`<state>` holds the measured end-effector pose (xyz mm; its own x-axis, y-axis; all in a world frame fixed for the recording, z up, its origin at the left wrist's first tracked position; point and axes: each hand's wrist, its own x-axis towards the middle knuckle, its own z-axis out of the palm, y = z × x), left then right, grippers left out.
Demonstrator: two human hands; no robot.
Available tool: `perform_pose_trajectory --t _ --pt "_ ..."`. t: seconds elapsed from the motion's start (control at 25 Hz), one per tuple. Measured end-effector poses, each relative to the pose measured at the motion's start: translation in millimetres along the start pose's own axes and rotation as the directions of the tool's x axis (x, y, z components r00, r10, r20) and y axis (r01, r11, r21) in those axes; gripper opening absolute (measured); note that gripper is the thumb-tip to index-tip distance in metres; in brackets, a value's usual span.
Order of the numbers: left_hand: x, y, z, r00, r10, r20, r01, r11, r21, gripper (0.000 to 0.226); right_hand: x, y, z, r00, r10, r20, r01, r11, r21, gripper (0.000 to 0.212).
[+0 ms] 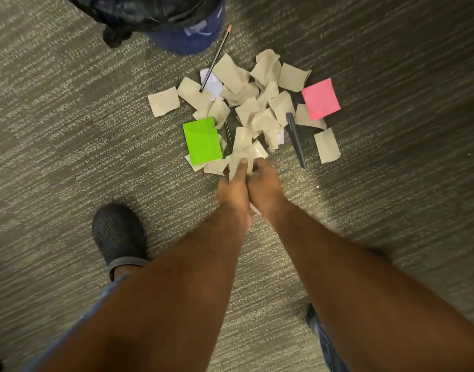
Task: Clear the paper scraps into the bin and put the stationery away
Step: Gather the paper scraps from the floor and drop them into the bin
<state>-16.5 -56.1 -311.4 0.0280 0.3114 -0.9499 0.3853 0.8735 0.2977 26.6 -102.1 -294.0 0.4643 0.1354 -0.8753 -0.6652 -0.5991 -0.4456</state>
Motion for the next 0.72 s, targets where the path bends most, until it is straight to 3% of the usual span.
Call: perform_pose_trajectory --t 0.12,0.2,0.32,0.52,0.6,0.72 --pt "-5.4 4.7 0.1 0.991 -0.073 0.113 0.09 0.985 -0.146 0.036 -8.1 1.2 3.1 0.995 -0.08 0.06 0.086 0.992 -0.096 0.021" --pt "-5.4 12.0 0.5 0.972 -0.121 0.201 0.164 0.963 -0.214 0.034 -9.2 -8.0 0.2 0.989 -0.142 0.045 0.145 0.987 -0.068 0.031" --pt "-8.7 23.2 6.0 0.966 -0.124 0.226 0.182 0.949 -0.258 0.034 -10.8 -30.5 -14.2 0.994 -0.107 -0.001 0.105 0.973 0.206 0.057" --pt "-21.6 31.6 7.4 0.952 -0.082 0.295 0.191 0.913 -0.362 0.03 -11.7 -34.4 -14.3 1.0 -0.003 0.027 -0.013 0.817 0.576 0.068" --pt "-23.7 33.7 6.2 0.95 -0.07 0.304 0.18 0.918 -0.354 0.023 -13.2 -34.9 -10.8 0.998 -0.023 0.052 -0.01 0.825 0.565 0.065" --pt "-14.6 47.0 1.7 0.972 -0.002 0.233 0.088 0.93 -0.356 0.028 -10.8 -45.3 -15.1 0.99 -0.143 0.018 0.131 0.944 0.303 0.059"
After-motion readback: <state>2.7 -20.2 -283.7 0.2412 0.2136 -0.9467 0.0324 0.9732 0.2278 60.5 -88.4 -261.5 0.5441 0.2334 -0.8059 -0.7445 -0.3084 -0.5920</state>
